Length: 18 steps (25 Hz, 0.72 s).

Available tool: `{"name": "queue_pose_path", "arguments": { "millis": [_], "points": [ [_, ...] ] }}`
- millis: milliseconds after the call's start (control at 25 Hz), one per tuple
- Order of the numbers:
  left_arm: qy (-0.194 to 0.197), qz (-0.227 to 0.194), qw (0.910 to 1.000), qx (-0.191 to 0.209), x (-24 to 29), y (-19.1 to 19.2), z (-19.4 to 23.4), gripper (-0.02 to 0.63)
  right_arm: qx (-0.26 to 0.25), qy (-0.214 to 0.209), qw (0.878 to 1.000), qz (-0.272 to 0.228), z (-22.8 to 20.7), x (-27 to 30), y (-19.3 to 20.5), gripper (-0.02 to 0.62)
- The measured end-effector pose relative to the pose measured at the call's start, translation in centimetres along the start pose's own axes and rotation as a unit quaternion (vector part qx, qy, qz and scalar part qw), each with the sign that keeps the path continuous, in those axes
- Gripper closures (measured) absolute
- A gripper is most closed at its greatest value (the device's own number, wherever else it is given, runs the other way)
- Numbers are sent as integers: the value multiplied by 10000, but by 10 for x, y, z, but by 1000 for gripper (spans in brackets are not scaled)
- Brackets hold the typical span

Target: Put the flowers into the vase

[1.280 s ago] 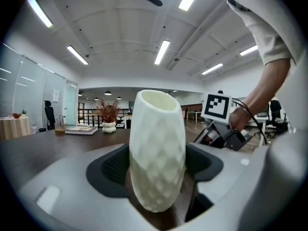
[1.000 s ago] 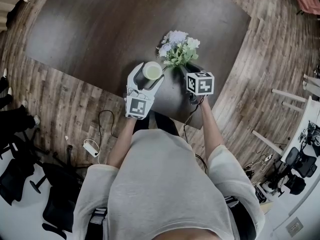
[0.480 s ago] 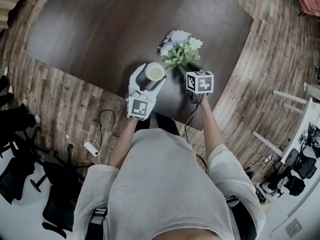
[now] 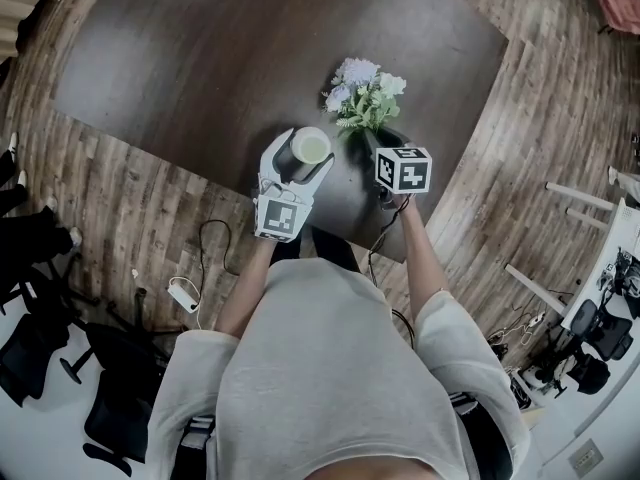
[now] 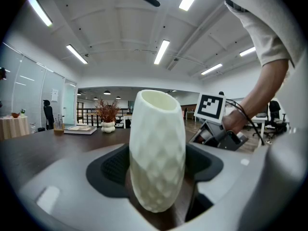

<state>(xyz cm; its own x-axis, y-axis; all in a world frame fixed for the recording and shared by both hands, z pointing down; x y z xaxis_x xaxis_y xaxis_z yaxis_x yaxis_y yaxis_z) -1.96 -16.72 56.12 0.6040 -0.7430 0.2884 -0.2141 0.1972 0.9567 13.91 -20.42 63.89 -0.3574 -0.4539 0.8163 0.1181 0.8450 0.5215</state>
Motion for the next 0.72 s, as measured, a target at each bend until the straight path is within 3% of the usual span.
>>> {"name": "queue_pose_path", "arguments": {
  "millis": [320,720],
  "points": [
    [-31,-17,10000,-44,-2,1,-1,256,88,-322,9926,-1167,13,-33,-39,540],
    [-11,-50,10000,-69,2,3,2,256,-180,-925,9639,-2491,53,-93,-112,537]
  ]
}}
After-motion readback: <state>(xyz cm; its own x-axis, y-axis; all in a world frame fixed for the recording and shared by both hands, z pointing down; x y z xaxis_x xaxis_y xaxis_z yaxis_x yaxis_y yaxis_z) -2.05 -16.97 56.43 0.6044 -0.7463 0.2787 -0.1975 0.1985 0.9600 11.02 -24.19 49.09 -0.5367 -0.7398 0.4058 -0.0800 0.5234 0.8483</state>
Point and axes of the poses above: the fingertips, and each gripper's own axes: x forward along the fingers, z to its left, y out of its underside, the point moved 3 cm from there along -x, backward along the fingers, and after that the axes turned 3 degrees about z, right-handed, at the moved point
